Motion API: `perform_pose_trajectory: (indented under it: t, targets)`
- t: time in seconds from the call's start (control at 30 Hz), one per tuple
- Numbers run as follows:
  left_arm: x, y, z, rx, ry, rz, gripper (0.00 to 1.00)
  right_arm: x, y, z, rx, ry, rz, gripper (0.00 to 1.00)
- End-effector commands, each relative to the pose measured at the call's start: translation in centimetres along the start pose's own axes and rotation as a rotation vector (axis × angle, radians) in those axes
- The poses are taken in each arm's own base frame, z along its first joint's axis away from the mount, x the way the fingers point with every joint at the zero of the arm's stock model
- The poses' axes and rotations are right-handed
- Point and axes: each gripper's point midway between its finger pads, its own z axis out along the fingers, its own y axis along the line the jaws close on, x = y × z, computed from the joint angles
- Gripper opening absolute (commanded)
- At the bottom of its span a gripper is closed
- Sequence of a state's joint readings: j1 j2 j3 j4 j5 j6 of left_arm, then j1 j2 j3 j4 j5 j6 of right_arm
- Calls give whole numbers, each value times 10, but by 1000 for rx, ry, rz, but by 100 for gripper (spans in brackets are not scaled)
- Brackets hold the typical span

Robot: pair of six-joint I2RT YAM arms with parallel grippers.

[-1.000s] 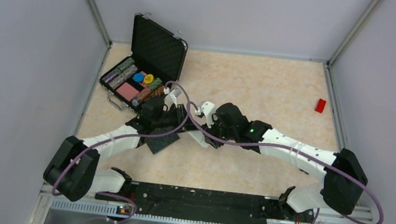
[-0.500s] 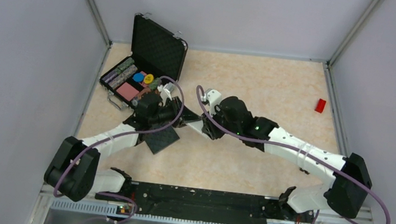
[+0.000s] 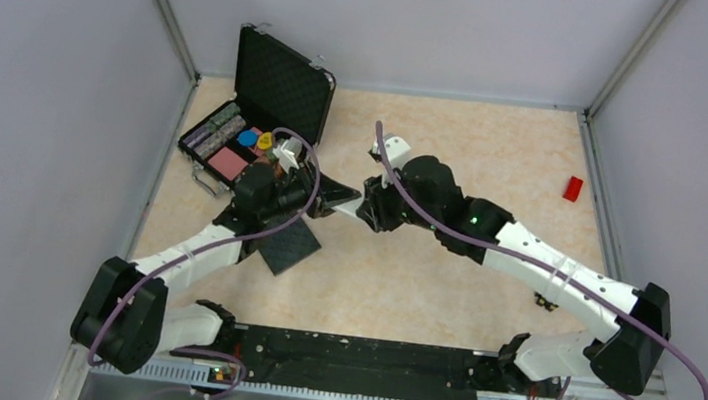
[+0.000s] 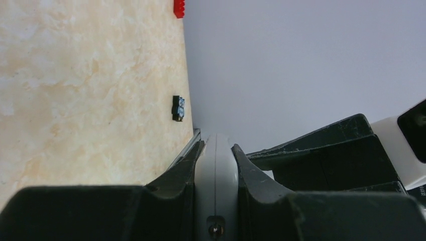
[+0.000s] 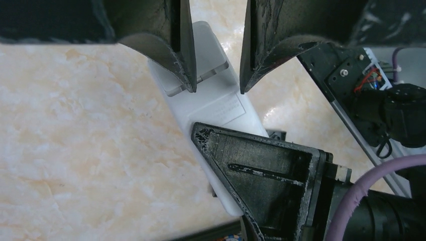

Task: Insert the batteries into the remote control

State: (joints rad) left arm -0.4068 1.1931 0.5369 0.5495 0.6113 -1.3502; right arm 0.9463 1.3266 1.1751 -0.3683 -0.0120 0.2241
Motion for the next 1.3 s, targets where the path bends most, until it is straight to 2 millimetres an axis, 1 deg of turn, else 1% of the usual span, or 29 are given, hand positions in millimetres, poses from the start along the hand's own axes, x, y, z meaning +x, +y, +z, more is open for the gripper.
perform_pose_trajectory:
  t: [0.0, 0.13, 0.3, 0.43, 0.53, 0.57, 0.63, 0.67, 0.7, 0.77, 0.83, 1.03, 1.1, 1.17, 1.27]
  targets:
    - [9, -80, -13, 254, 36, 94, 0, -41, 21, -10, -51, -83, 72, 37]
    - [7, -85, -14, 262, 24, 91, 0, -73, 30, -26, -77, -154, 125, 42]
    - [4, -92, -15, 264, 8, 92, 0, -107, 36, -57, -127, -242, 228, 46]
    - [1, -95, -16, 264, -12, 84, 0, -122, 27, -82, -127, -306, 317, 46]
    - [-2, -102, -18, 273, -30, 75, 0, -120, 6, -100, -71, -347, 405, 48]
    - [-2, -104, -19, 276, -35, 73, 0, -118, -2, -105, -53, -361, 438, 55]
    - [-4, -107, -20, 281, -50, 60, 0, -109, -15, -113, -12, -386, 479, 72]
    - [-5, -109, -21, 284, -54, 54, 0, -105, -19, -118, -5, -397, 491, 75]
    - [-6, -111, -22, 289, -61, 48, 0, -100, -23, -116, 6, -392, 504, 77]
    - [-7, -116, -24, 301, -71, 39, 0, -91, -23, -114, -12, -373, 534, 78]
    - [-9, -122, -27, 315, -80, 33, 0, -83, -17, -108, -54, -340, 559, 78]
    - [-8, -134, -31, 346, -74, 15, 0, -73, 3, -93, -194, -299, 607, 78]
    - [-7, -136, -32, 353, -69, 6, 0, -72, 6, -88, -229, -290, 632, 75]
    - [-6, -139, -34, 363, -65, 2, 0, -73, 7, -85, -266, -292, 667, 70]
    - [-5, -141, -36, 373, -63, -2, 0, -77, 7, -85, -321, -320, 715, 63]
